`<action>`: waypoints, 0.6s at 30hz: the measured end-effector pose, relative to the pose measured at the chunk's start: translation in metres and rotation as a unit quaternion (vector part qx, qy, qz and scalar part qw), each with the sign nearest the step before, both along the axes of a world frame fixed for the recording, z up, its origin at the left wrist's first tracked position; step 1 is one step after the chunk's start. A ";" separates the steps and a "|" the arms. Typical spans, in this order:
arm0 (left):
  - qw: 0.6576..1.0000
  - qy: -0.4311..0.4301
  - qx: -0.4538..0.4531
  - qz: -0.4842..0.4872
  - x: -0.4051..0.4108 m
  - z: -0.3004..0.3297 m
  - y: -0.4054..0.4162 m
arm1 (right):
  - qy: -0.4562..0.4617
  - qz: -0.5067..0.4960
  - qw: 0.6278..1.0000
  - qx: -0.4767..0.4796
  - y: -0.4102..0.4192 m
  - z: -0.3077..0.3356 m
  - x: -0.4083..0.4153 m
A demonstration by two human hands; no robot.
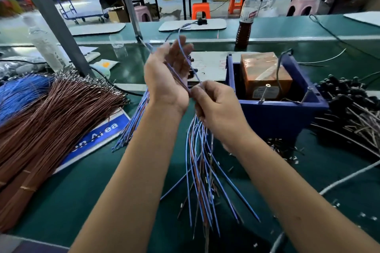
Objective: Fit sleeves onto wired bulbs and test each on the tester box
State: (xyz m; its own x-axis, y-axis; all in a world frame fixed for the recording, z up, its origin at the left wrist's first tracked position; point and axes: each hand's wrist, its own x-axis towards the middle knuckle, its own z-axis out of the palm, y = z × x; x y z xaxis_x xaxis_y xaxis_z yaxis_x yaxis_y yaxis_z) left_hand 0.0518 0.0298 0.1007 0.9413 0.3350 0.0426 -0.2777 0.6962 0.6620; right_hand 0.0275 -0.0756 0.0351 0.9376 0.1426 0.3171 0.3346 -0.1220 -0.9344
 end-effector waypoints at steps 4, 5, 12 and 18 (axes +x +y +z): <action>0.989 0.109 0.093 0.036 0.012 0.007 0.016 | -0.024 0.004 0.997 -0.076 -0.008 -0.009 -0.019; 0.980 0.134 0.136 0.053 0.015 0.005 0.021 | -0.017 0.012 0.996 -0.082 -0.008 -0.012 -0.023; 0.882 0.231 0.386 0.139 0.029 0.012 0.074 | 0.212 0.078 0.974 0.023 0.012 -0.026 -0.027; 0.895 0.215 0.374 0.114 0.026 0.037 0.111 | 0.184 -0.028 0.975 0.120 0.049 -0.007 -0.003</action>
